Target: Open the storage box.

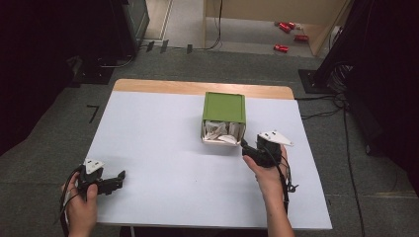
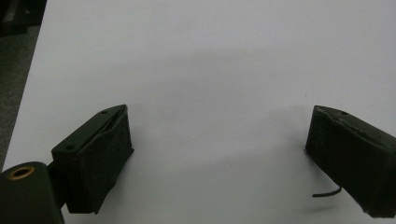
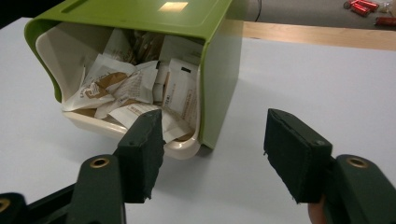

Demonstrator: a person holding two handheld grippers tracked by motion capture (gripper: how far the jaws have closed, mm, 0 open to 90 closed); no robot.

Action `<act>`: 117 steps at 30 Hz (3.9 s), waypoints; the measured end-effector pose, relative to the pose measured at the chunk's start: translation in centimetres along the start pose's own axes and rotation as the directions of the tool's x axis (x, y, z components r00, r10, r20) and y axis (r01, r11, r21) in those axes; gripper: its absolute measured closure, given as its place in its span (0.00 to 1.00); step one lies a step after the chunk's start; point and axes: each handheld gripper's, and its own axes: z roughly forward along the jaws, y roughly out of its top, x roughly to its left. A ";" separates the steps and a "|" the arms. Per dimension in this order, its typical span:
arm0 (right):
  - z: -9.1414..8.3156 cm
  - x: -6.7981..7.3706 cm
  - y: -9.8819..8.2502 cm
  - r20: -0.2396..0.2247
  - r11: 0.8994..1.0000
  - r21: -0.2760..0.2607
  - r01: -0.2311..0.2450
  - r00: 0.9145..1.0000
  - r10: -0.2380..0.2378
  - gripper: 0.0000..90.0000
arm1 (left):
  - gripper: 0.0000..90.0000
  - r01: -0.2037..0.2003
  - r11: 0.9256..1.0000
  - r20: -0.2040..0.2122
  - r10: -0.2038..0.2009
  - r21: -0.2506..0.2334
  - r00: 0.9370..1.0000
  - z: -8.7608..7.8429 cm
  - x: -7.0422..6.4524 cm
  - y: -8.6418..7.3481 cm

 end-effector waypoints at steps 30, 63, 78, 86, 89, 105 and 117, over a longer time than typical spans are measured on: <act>7.0 0.8 -1.2 0.046 0.996 0.023 -0.086 0.995 0.085 0.77 | 0.08 0.000 1.000 0.000 0.000 0.000 1.000 0.0 0.0 0.0; 7.0 1.1 -1.4 0.098 0.992 0.097 -0.084 0.992 0.074 0.85 | 0.08 0.000 1.000 0.000 0.000 0.000 1.000 0.0 0.0 0.0; 3.1 1.8 -1.6 0.058 0.995 0.016 -0.102 0.993 0.101 0.85 | 0.08 0.000 1.000 0.000 0.000 0.001 1.000 0.0 0.0 0.0; 2.2 2.5 -0.3 0.085 0.996 -0.035 -0.084 0.993 0.087 0.93 | 0.08 0.000 1.000 0.000 0.000 0.001 1.000 0.0 0.0 0.0; 2.3 2.6 -0.3 0.093 0.996 -0.038 -0.083 0.992 0.086 0.94 | 0.08 0.000 1.000 0.000 0.000 0.000 1.000 0.0 0.0 0.0; 1.4 2.9 -0.5 0.106 0.995 -0.009 -0.095 0.990 0.095 0.97 | 0.08 0.001 1.000 0.000 -0.001 0.000 1.000 0.0 0.0 0.0; -0.2 3.2 -1.8 0.104 0.997 -0.012 -0.074 0.992 0.074 0.98 | 0.08 0.000 1.000 0.000 0.000 0.002 1.000 0.0 0.0 0.0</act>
